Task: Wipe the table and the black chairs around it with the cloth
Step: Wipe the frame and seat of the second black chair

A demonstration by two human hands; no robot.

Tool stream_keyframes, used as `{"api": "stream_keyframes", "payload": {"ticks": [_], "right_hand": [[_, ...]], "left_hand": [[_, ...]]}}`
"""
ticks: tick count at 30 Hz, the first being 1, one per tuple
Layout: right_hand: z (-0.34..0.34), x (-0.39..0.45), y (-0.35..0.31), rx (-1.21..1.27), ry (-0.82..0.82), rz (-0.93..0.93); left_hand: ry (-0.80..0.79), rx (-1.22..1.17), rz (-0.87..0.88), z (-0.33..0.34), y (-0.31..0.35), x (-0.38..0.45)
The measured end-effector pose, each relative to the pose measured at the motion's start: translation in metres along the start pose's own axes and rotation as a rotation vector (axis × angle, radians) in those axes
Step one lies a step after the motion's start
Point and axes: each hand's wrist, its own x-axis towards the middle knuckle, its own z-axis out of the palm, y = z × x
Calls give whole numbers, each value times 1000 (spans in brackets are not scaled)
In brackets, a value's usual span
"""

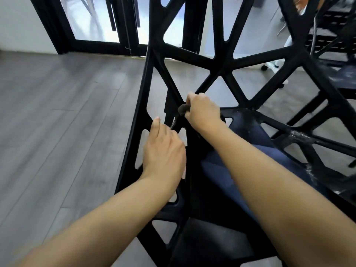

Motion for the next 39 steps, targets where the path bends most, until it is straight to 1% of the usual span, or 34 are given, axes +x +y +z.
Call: {"api": "stream_keyframes", "payload": {"ticks": [3, 5, 7, 9, 11, 13, 16, 18, 20, 22, 24, 25, 26, 27, 29, 30, 32, 35, 37, 39], "right_hand": [[2, -1, -10, 1, 0, 94], [2, 0, 1, -45, 27, 184], [-7, 1, 35, -124, 53, 313], [-20, 3, 82, -142, 78, 432], [-26, 3, 108, -122, 88, 469], [-20, -2, 98, -103, 96, 401], [3, -17, 36, 36, 107, 153], [19, -25, 10, 34, 141, 19], [22, -24, 14, 11, 151, -41], [16, -23, 32, -23, 88, -143], [13, -24, 52, -50, 59, -252], [13, -22, 63, -80, 98, -276], [15, -19, 79, -134, 162, -255], [15, -16, 98, -195, 225, -188], [9, -12, 139, -278, 279, -22], [9, -12, 152, -299, 281, 24], [10, -11, 158, -332, 267, 50], [9, -8, 148, -259, 240, 113], [0, -15, 142, -203, 162, 129], [-9, -37, 130, -184, 86, 75]], "left_hand": [[47, -34, 43, 2, -7, -2], [48, -60, 60, 0, -11, -3], [48, -60, 62, 0, -11, -3], [37, -47, 46, 0, -8, -2], [23, -35, 16, -1, -6, -1], [-3, -42, 0, -2, 0, 1], [-34, 9, 15, -5, 0, 0], [-65, 25, 5, -5, -1, -2], [-104, 46, -22, -8, 2, 1], [-155, 42, -64, -10, 12, 12], [-180, -71, -59, -3, 25, 27], [-192, -132, -42, 2, 29, 32], [-208, -166, -26, 9, 32, 34], [-218, -174, -16, 17, 34, 36], [-218, -171, -15, 27, 34, 34], [-210, -174, -15, 28, 33, 34], [-205, -188, -16, 28, 33, 34], [-226, -194, -11, 27, 33, 37], [-260, -191, -7, 27, 32, 36], [-260, -197, -10, 28, 33, 36]]}}
